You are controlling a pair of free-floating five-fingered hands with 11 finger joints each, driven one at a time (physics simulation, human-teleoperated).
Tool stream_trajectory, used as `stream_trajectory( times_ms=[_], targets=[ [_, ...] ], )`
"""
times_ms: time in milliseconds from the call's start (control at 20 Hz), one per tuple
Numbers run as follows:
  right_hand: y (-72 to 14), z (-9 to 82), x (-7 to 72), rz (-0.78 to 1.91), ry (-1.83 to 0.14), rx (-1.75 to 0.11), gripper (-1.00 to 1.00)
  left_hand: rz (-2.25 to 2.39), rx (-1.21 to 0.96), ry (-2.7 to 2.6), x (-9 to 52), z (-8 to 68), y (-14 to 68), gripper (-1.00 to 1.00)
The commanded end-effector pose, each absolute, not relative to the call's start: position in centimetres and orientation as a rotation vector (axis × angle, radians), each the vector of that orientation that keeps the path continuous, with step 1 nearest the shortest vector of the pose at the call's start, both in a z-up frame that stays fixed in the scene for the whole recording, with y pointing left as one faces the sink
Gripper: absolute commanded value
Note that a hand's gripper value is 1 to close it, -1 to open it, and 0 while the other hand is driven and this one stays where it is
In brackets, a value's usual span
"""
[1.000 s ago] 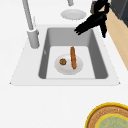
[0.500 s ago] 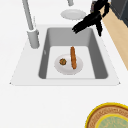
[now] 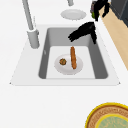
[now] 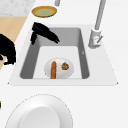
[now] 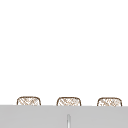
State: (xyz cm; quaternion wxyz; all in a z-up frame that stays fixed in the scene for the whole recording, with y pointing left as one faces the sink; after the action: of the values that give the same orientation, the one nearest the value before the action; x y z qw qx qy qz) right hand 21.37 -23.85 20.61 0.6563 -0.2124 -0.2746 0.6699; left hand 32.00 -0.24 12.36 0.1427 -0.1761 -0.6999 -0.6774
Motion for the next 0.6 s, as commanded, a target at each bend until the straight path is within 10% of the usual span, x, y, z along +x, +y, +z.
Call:
stream_trajectory(
  times_ms=[0, 550],
  targets=[
    [-23.9, 20.6, 21.4, 1.518, -0.622, -0.481, 0.00, -1.918, -0.625, -2.009, 33.3, 10.4, -0.2, -1.00],
    [-23.9, 20.6, 21.4, 1.518, -0.622, -0.481, 0.00, -1.821, -0.680, -1.911, 39.4, 6.3, 1.0, -1.00]
  ],
)
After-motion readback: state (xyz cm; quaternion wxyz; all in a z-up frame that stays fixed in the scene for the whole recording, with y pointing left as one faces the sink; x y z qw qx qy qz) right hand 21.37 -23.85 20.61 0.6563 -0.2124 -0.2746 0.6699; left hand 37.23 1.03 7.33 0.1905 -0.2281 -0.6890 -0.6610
